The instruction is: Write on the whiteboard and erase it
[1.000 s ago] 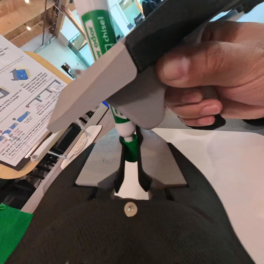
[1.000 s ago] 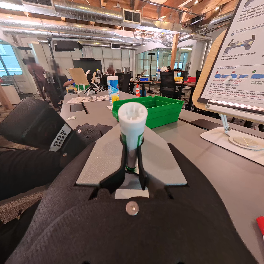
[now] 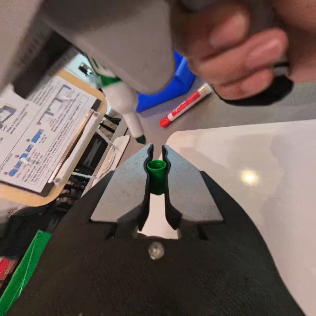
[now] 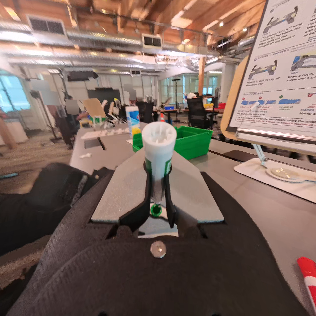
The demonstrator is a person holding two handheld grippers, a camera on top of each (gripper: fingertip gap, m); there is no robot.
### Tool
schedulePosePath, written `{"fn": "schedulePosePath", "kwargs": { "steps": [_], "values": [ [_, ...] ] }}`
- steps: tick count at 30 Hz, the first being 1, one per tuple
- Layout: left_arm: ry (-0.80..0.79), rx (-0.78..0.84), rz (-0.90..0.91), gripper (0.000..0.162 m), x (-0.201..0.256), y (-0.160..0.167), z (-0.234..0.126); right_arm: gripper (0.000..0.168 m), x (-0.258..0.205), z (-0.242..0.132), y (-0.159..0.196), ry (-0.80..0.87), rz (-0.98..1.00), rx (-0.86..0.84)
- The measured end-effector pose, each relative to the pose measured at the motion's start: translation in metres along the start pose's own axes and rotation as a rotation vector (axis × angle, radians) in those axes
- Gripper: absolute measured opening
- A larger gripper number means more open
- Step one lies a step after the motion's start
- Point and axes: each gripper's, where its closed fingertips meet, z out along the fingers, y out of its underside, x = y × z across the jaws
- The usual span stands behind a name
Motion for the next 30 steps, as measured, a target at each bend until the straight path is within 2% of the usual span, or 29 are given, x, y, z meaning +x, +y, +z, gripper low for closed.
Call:
{"fn": "schedulePosePath", "kwargs": {
  "steps": [1, 3, 6, 11, 18, 23, 30],
  "values": [
    [0.039, 0.016, 0.015, 0.009, 0.007, 0.001, -0.001, 0.009, 0.006, -0.004, -0.001, 0.009, 0.033, 0.004],
    [0.057, 0.060, -0.066, 0.009, 0.004, -0.005, -0.005, 0.009, 0.017, -0.008, -0.003, 0.038, 0.056, 0.008],
    [0.050, 0.035, -0.163, 0.009, -0.006, 0.000, -0.002, 0.009, 0.021, -0.011, -0.008, 0.039, 0.067, 0.033],
    [0.026, -0.045, -0.141, 0.009, -0.011, 0.021, 0.000, 0.009, 0.025, -0.015, -0.012, 0.028, 0.094, 0.050],
    [-0.036, -0.073, -0.171, 0.009, -0.030, 0.033, -0.004, 0.009, 0.029, -0.015, -0.011, 0.027, 0.123, 0.053],
    [-0.107, -0.155, -0.165, 0.009, -0.048, 0.055, -0.011, 0.009, 0.031, -0.016, -0.011, 0.028, 0.120, 0.052],
    [-0.065, -0.135, -0.394, 0.009, -0.056, 0.079, -0.031, 0.009, 0.033, -0.018, -0.012, 0.026, 0.128, 0.055]
  ]
}}
